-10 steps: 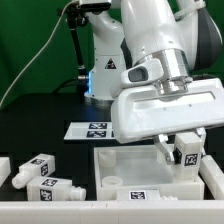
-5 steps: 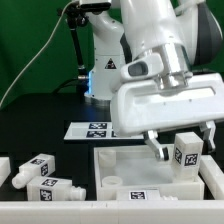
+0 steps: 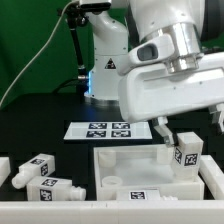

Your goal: Assemble one leg

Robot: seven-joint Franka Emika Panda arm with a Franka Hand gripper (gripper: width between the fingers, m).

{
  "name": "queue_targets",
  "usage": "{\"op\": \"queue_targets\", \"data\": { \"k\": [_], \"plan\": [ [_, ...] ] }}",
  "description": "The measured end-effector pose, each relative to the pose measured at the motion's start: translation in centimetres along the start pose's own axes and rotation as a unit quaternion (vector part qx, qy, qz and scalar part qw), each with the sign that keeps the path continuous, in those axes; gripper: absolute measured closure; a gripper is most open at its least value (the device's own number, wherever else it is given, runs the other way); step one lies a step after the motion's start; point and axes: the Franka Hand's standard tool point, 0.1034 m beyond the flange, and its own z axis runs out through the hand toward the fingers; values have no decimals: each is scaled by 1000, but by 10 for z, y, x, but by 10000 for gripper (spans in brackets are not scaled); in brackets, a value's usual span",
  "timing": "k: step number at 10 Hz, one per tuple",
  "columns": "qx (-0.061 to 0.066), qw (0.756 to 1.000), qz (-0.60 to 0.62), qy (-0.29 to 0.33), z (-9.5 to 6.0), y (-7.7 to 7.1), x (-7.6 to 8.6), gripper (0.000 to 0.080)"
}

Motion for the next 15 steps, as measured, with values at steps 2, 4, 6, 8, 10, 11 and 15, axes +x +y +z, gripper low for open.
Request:
{"op": "queue_targets", "data": {
  "k": [2,4,6,8,10,11,15],
  "plan": [
    [21,997,12,-70,0,-7,-2,151],
    [6,990,5,-143,-13,3,2,151],
    [8,987,5,-160,-24,8,12,151],
    [9,987,5,-160,-21,7,10,151],
    [9,987,5,-160,-21,7,10,151],
    [9,987,5,-161,-21,7,10,151],
    [-32,982,140,-122,-20,32,5,151]
  ]
}}
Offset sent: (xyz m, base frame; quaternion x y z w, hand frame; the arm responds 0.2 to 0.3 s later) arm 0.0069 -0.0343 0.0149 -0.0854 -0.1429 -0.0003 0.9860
